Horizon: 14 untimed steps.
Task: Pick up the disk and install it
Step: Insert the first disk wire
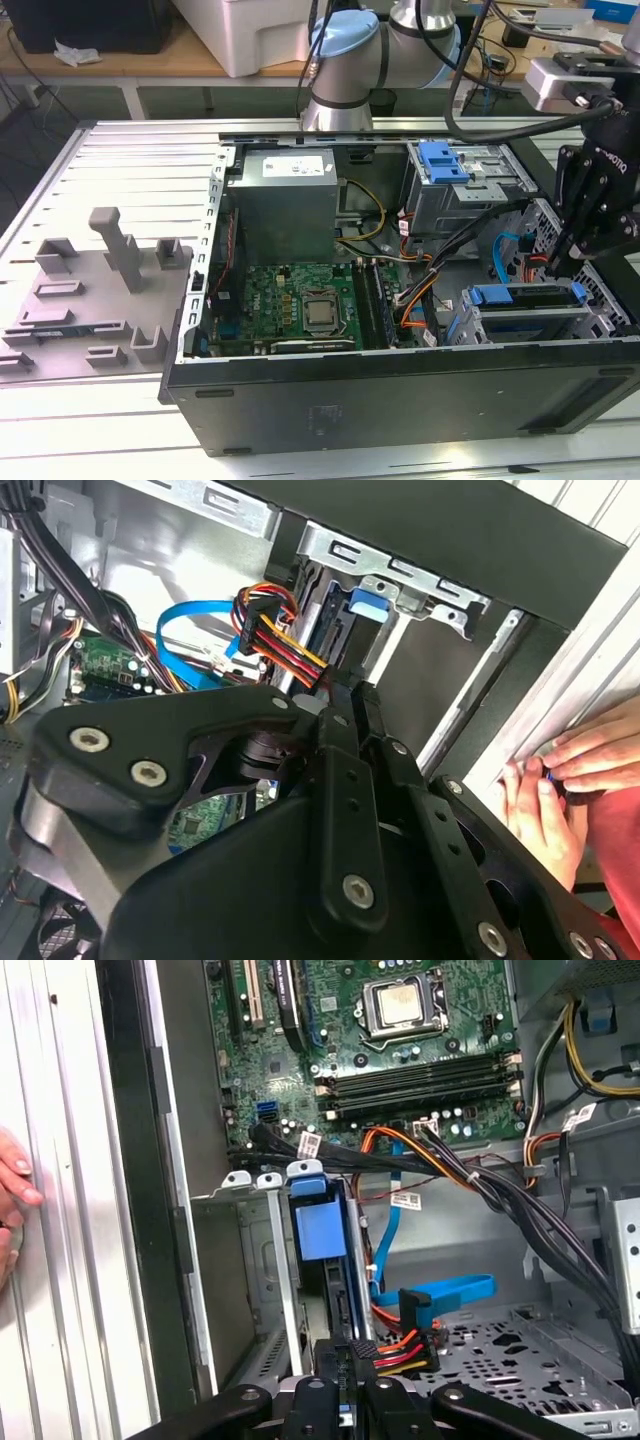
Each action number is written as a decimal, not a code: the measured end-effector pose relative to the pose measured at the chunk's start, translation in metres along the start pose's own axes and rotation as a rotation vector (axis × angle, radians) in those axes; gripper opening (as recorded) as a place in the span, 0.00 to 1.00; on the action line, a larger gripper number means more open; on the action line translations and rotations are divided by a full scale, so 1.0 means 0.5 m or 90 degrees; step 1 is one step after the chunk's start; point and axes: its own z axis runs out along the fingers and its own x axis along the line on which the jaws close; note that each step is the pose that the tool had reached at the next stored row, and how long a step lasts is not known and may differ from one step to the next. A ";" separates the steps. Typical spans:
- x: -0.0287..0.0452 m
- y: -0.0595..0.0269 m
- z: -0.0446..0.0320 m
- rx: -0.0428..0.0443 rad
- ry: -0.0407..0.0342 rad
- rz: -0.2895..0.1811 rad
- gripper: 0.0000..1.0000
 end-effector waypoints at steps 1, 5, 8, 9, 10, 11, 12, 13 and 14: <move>0.000 0.000 0.001 -0.0001 -0.0009 0.000 0.17; -0.004 0.000 0.006 -0.0002 -0.0060 -0.006 0.17; -0.007 0.001 0.008 0.0031 -0.0071 -0.040 0.17; -0.007 0.001 0.009 0.0036 -0.0072 -0.046 0.17; -0.007 0.001 0.010 0.0039 -0.0072 -0.048 0.17; -0.007 0.001 0.011 0.0040 -0.0074 -0.049 0.17; -0.007 0.001 0.012 0.0041 -0.0078 -0.050 0.17; -0.008 0.001 0.015 0.0041 -0.0081 -0.050 0.17; -0.008 0.001 0.016 0.0042 -0.0085 -0.051 0.17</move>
